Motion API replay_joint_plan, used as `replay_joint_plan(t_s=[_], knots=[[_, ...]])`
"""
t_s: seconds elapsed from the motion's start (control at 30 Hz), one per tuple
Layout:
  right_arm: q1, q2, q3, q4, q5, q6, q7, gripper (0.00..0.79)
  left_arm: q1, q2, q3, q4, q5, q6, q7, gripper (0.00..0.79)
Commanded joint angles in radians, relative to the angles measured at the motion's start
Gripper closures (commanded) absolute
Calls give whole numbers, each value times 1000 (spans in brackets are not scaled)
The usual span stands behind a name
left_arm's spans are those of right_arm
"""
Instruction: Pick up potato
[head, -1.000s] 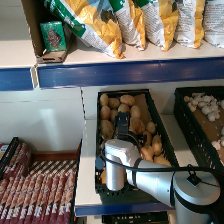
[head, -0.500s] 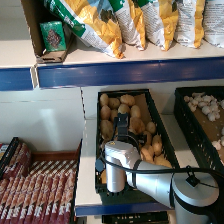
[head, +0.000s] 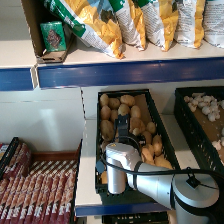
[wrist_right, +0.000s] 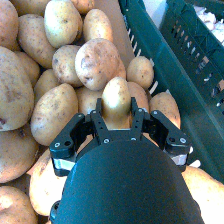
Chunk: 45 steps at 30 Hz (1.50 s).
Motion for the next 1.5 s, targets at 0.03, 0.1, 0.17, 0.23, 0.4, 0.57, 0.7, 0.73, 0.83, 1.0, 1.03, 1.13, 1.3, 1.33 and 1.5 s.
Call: replay_joint_plan(t_s=[0.03, 0.1, 0.17, 0.23, 0.4, 0.57, 0.7, 0.73, 0.83, 1.0, 1.03, 1.13, 1.3, 1.33, 1.5], knots=[[9, -5, 0, 0, -2, 1, 1, 785, 0, 0, 0, 0, 0, 0, 0, 785], [6, -4, -1, 0, -2, 1, 1, 785, 0, 0, 0, 0, 0, 0, 0, 785], [1, -4, -6, -1, -2, 1, 1, 785, 0, 0, 0, 0, 0, 0, 0, 785], [-3, -4, -7, -1, -2, 2, 1, 785, 0, 0, 0, 0, 0, 0, 0, 785], [-23, -9, -12, -17, -2, 15, -2, 785, 0, 0, 0, 0, 0, 0, 0, 785], [-33, -17, -15, -41, -1, 22, -6, 785, 0, 0, 0, 0, 0, 0, 0, 785], [-46, -41, -21, -88, -2, 38, -16, 785, 0, 0, 0, 0, 0, 0, 0, 785], [-48, -44, -22, -96, -2, 41, -18, 785, 0, 0, 0, 0, 0, 0, 0, 785], [-58, -56, -28, -133, -2, 55, -27, 785, 0, 0, 0, 0, 0, 0, 0, 785], [-72, -66, -32, -172, -2, 70, -39, 785, 0, 0, 0, 0, 0, 0, 0, 785], [-73, -68, -33, -177, -1, 72, -40, 785, 0, 0, 0, 0, 0, 0, 0, 785], [-80, -80, -36, -204, 0, 83, -45, 785, 0, 0, 0, 0, 0, 0, 0, 785], [-87, -110, -42, -286, 11, 123, -59, 785, 0, 0, 0, 0, 0, 0, 0, 785], [-88, -114, -43, -296, 12, 128, -61, 785, 0, 0, 0, 0, 0, 0, 0, 785], [-93, -150, -51, -391, 13, 166, -77, 785, 0, 0, 0, 0, 0, 0, 0, 785]])
